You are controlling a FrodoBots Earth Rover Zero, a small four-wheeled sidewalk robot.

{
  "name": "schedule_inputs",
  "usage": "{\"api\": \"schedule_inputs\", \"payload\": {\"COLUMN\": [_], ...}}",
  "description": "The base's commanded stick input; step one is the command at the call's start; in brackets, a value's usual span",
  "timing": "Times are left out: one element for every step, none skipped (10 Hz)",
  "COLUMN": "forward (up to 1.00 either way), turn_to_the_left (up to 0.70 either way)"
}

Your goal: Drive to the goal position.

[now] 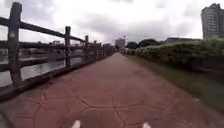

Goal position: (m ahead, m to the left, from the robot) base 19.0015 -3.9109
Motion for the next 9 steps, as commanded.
{"api": "schedule_inputs", "payload": {"forward": [0.85,0.85,0.85,0.85,0.85,0.85,0.85,0.85,0.85], "turn_to_the_left": [-0.24,-0.24,-0.24,-0.24,-0.24,-0.24,-0.07,0.10,0.10]}}
